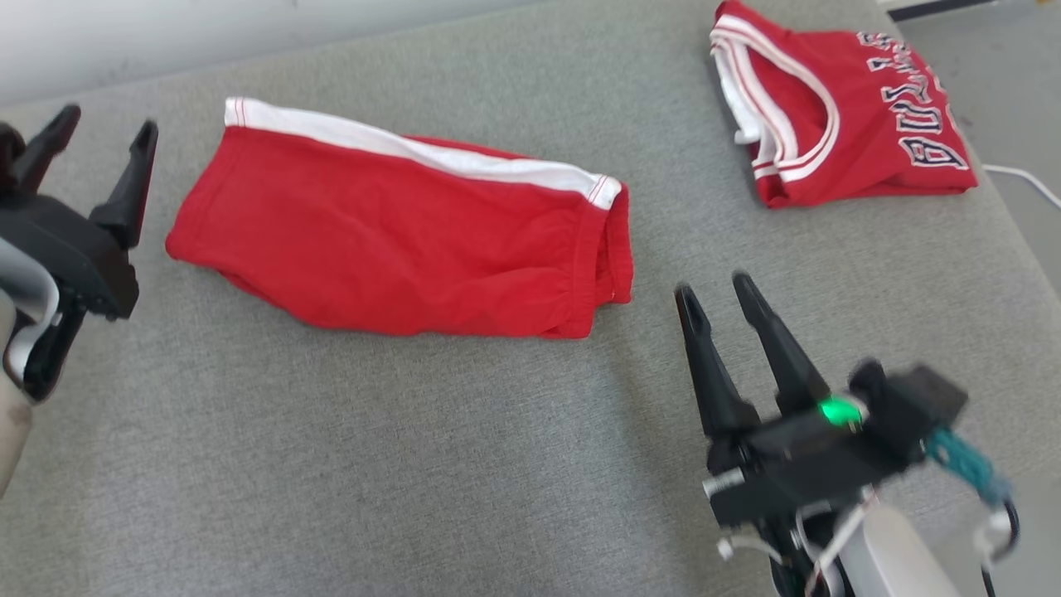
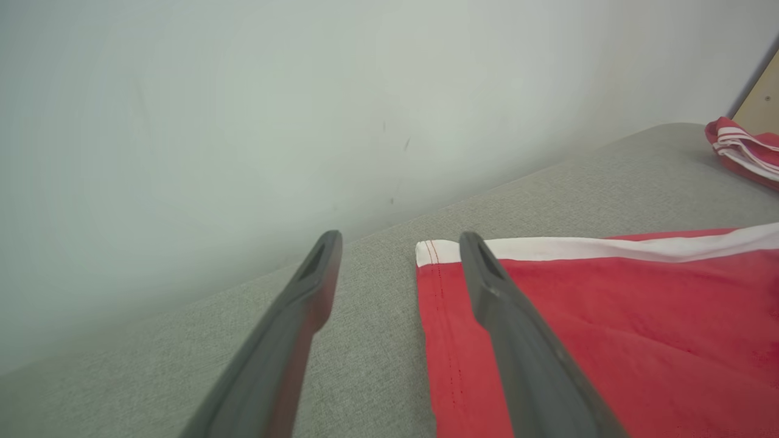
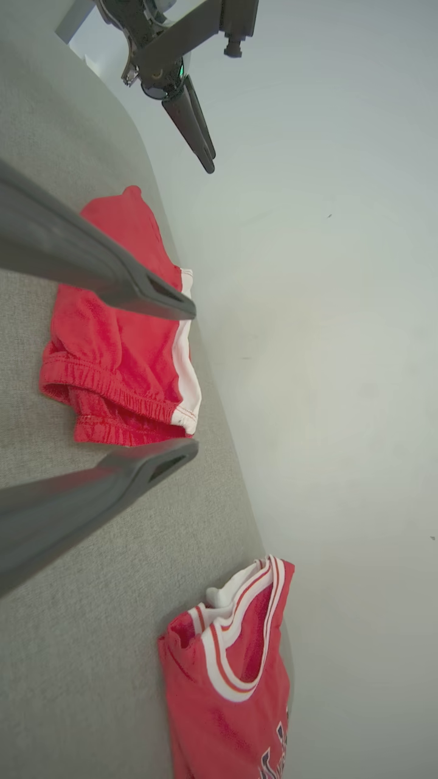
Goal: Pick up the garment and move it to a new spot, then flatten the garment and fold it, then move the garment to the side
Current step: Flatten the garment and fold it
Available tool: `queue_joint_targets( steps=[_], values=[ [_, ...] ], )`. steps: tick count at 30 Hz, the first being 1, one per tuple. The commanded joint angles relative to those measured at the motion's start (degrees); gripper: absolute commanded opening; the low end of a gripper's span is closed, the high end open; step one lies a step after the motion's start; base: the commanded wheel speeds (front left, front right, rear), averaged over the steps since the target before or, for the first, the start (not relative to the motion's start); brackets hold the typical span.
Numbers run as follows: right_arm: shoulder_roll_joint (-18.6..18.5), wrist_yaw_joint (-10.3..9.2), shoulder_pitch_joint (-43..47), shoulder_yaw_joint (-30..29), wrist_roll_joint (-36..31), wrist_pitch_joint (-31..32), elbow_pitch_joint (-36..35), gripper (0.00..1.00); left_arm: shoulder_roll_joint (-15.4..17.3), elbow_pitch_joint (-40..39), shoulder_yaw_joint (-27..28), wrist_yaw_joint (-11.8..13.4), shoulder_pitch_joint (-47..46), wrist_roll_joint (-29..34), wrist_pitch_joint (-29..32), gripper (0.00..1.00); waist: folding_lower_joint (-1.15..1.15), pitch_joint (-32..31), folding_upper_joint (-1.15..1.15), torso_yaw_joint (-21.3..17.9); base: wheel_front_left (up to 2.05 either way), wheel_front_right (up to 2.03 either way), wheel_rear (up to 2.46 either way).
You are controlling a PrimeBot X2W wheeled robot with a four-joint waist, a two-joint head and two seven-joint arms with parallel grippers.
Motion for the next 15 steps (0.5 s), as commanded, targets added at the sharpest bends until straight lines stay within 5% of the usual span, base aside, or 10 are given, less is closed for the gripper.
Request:
queue_joint_targets(
  steps=[1, 15],
  values=[
    [-0.1, -0.16, 2.7, -0.4, -1.1, -0.8, -1.4, 1.00, 0.5, 0.1, -0.5, 0.2, 0.8, -0.2, -0.2, 1.00, 0.01, -1.5, 0.00, -0.3, 0.00, 0.00, 0.00],
    [2.0, -0.16, 14.1, 2.1, -7.9, -5.9, -5.8, 1.00, 2.6, -0.9, -6.6, 0.2, 0.8, -1.0, 5.3, 1.00, 0.01, -2.2, 0.00, -1.9, 0.00, 0.00, 0.00]
  ],
)
